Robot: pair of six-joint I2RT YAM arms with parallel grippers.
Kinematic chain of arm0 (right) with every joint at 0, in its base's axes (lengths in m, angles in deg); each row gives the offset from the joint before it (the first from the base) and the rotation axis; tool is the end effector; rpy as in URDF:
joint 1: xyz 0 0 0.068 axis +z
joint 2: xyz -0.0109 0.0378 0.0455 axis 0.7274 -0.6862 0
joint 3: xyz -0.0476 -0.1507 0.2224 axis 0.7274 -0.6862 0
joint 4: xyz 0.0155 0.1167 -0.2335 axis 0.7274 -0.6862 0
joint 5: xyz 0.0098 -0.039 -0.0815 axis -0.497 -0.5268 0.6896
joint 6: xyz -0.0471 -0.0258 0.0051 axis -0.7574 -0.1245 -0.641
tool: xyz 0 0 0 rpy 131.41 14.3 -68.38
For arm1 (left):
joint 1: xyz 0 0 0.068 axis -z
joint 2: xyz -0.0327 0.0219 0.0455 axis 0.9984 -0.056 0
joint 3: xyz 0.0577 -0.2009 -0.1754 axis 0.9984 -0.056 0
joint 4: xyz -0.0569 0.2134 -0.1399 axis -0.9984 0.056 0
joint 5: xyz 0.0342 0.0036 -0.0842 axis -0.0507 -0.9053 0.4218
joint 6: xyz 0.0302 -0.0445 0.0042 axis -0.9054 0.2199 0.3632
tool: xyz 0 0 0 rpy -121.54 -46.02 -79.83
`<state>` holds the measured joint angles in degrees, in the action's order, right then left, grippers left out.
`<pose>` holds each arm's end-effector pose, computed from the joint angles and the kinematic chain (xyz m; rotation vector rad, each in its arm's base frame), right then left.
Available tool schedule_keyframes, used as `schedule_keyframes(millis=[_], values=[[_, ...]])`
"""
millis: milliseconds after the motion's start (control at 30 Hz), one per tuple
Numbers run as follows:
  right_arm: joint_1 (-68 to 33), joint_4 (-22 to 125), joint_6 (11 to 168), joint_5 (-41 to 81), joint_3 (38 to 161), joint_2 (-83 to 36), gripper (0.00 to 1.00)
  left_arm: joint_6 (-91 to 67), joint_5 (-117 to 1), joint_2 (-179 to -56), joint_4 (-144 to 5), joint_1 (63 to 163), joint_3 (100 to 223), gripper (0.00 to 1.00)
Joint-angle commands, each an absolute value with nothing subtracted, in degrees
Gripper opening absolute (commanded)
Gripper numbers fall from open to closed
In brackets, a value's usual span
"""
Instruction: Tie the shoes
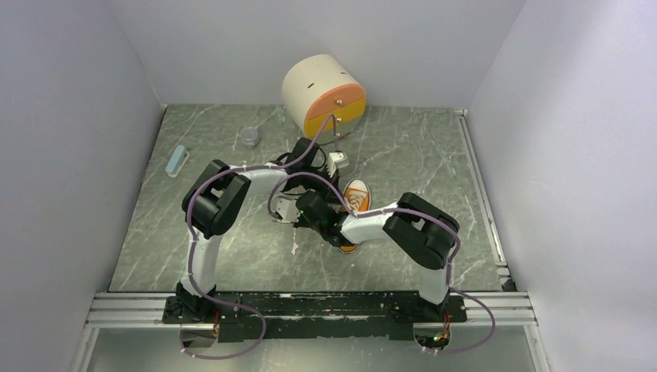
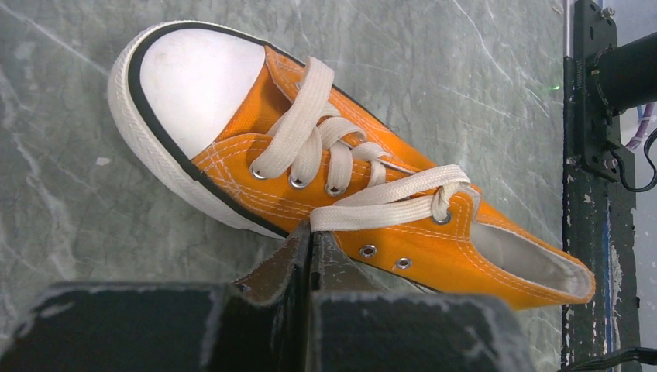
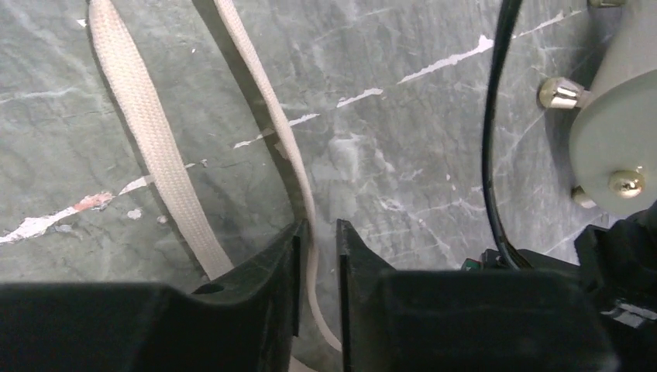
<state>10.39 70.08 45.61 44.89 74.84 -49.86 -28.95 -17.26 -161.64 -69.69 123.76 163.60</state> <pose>0.2089 0.3031 0.1271 -1.5066 1.6198 -0.1433 0.3332 -0.2847 0.1428 1.2428 1.9662 -1.2722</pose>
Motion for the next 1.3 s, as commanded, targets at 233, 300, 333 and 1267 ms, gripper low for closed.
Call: schedule_keyframes(millis=[233,300,333,1267], values=[[9.3,66.5,47.2,29.7,75.4,-45.6,0.0,-29.0,-17.6,-162.7,-68.5,123.7,165.1,0.05],[9.2,64.0,50.5,26.8,75.4,-41.8,0.0,-28.3,-17.3,-162.1,-68.9,123.5,165.0,0.05],[9.3,62.4,52.3,25.7,75.3,-40.1,0.0,-27.7,-17.2,-161.7,-69.3,123.4,164.8,0.05],[-12.7,4.5,106.2,14.4,81.2,-17.8,0.0,-11.1,-14.5,-153.9,-83.3,125.7,153.9,0.05]])
